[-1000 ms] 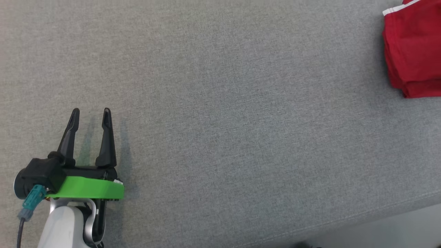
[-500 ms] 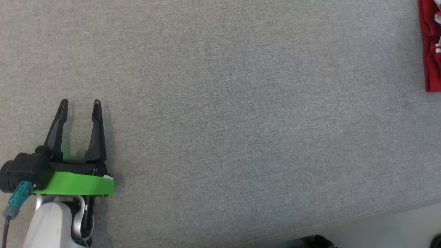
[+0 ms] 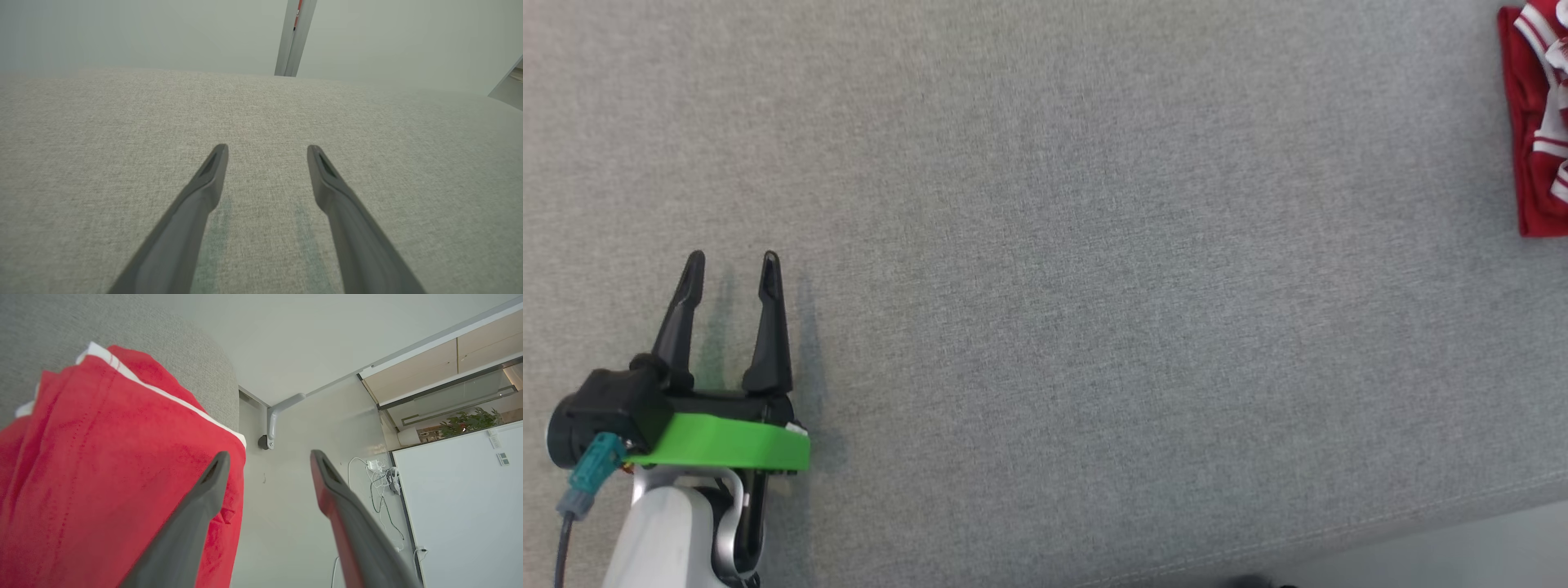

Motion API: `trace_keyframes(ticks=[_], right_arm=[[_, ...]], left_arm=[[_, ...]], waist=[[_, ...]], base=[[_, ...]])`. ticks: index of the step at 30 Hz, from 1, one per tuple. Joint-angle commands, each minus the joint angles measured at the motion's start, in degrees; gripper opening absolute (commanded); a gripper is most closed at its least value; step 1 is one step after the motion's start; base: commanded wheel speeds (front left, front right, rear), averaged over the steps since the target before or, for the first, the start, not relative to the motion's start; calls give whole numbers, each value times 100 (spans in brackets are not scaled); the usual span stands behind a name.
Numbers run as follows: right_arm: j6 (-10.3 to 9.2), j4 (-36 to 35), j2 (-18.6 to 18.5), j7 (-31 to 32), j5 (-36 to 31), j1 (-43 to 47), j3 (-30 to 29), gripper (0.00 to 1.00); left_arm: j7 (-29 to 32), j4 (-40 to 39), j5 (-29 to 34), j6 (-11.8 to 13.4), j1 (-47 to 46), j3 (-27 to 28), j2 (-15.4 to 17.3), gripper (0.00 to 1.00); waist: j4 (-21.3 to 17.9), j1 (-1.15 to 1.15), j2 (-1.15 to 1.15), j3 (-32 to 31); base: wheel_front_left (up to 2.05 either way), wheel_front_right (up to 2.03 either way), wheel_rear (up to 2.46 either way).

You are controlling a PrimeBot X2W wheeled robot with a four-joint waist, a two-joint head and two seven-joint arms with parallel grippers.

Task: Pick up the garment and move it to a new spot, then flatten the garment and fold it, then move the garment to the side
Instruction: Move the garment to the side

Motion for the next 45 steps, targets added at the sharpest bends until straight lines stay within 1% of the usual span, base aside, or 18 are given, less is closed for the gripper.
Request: trace_keyframes(ticks=[1, 5, 8, 10, 13, 17, 22, 26, 29, 34, 38, 45], right_arm=[[-14, 6, 136, -191, 70, 151, -95, 100], [-14, -123, 668, -686, 414, 457, -502, 100], [-14, -419, 1041, -912, 626, 835, -790, 100], [-13, -738, 1339, -991, 767, 1180, -922, 100], [-13, -1425, 1750, -1035, 922, 1823, -899, 100], [-13, -2244, 2062, -889, 1174, 2570, -825, 100], [-13, -3125, 2397, -733, 1321, 3318, -825, 100], [-13, -3516, 2654, -520, 1364, 3827, -847, 100], [-13, -3702, 2818, -411, 1388, 4123, -926, 100], [-10, -4000, 3176, -378, 1275, 4669, -1274, 100], [-11, -4177, 3378, -260, 1177, 4989, -1370, 100], [-11, -4299, 3505, -140, 1121, 5213, -1391, 100]], left_arm=[[-44, 76, -63, 11, 110, 6, -34, 100], [-64, 274, -99, 24, 222, 12, -140, 100], [-84, 413, -90, 30, 317, 10, -208, 100], [-97, 479, -68, 56, 396, 28, -261, 100], [-95, 554, -82, 70, 528, 66, -354, 100], [-99, 547, -115, 90, 706, 137, -477, 100], [-100, 619, -25, 56, 866, 97, -551, 100], [-95, 686, 7, 85, 973, 153, -618, 100], [-97, 717, 45, 104, 1058, 205, -656, 100], [-96, 778, 121, 76, 1150, 218, -689, 100], [-96, 819, 119, 49, 1243, 248, -707, 100], [-96, 844, 130, 12, 1344, 286, -730, 100]], waist=[[65, 0, 0, -441], [117, 0, 0, -944], [166, 0, 0, -1289], [205, 0, 0, -1503], [242, 0, 0, -1786], [309, 0, 0, -2063], [391, 0, 0, -2316], [479, 0, 0, -2548], [561, 0, 0, -2707], [777, 0, 0, -2875], [882, 0, 0, -2943], [981, 0, 0, -2966]], base=[[0, 0, 0], [0, 0, 0], [0, 0, 0], [0, 0, 0], [0, 0, 0], [0, 0, 0], [0, 0, 0], [0, 0, 0], [0, 0, 0], [0, 0, 0], [0, 0, 0], [0, 0, 0]])
